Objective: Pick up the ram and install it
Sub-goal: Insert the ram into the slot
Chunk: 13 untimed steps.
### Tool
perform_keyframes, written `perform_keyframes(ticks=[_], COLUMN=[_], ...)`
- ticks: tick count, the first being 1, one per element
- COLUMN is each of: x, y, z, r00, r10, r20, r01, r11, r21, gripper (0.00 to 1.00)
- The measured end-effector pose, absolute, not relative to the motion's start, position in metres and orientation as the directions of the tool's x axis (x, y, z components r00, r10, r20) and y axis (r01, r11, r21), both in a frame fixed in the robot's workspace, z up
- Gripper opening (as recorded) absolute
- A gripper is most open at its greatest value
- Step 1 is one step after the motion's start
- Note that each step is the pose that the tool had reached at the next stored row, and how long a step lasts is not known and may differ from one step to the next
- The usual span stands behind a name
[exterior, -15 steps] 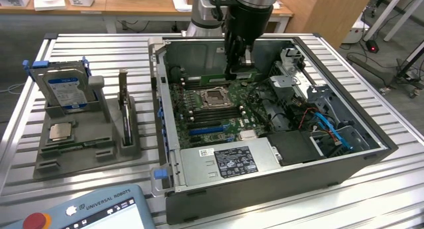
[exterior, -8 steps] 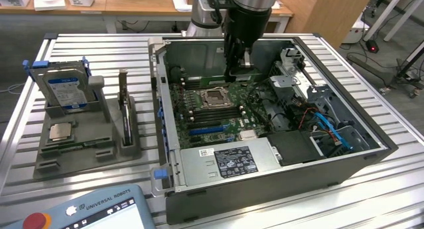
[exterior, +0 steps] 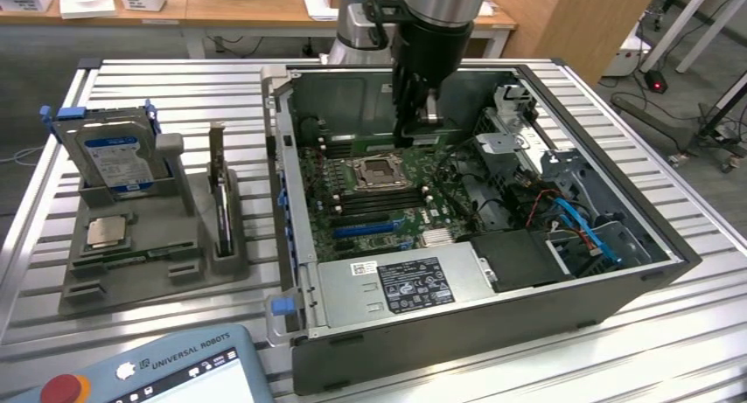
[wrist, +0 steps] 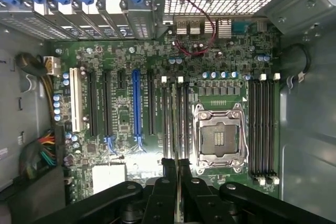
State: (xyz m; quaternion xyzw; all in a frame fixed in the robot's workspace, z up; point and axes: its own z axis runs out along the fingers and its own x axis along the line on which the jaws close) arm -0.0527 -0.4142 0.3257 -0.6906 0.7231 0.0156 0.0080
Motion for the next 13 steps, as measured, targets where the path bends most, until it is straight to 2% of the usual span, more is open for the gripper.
perform_keyframes(ticks=[13], x=[-0.0527], y=[-0.4133], z=[0.3175], r00=[-0.053], r10=[-0.998], r20=[-0.033], r01=[-0.999], r11=[0.052], r21=[0.011], gripper=[0.13])
